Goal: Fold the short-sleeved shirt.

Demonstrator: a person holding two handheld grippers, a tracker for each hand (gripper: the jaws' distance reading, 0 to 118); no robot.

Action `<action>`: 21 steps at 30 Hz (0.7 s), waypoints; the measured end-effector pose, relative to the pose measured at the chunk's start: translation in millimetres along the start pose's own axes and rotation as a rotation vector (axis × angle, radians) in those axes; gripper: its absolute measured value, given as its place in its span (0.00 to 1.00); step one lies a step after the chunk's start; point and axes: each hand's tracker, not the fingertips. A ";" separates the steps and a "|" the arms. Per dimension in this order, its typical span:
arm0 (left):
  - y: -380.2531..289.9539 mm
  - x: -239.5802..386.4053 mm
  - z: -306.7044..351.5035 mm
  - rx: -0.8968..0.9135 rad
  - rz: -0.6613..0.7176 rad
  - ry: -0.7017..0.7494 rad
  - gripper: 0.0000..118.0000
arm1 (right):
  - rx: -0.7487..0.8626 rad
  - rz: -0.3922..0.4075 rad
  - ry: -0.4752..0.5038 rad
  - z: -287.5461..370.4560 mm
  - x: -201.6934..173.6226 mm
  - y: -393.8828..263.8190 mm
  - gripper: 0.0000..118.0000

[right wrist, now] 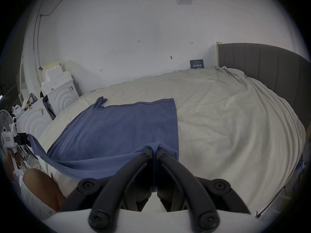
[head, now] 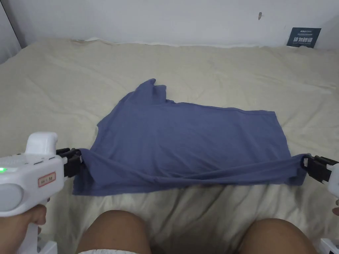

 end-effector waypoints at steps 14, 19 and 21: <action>72.7 -5.2 -167.2 -0.185 -0.045 0.054 0.03 | -0.143 -0.029 -0.078 -114.9 32.2 29.0 0.03; 85.0 -3.4 -201.3 -0.209 -0.059 0.062 0.03 | -0.184 -0.033 -0.095 -133.4 35.4 27.9 0.04; 86.5 -4.6 -213.0 -0.221 -0.056 0.062 0.04 | -0.203 -0.036 -0.098 -139.5 36.1 28.5 0.04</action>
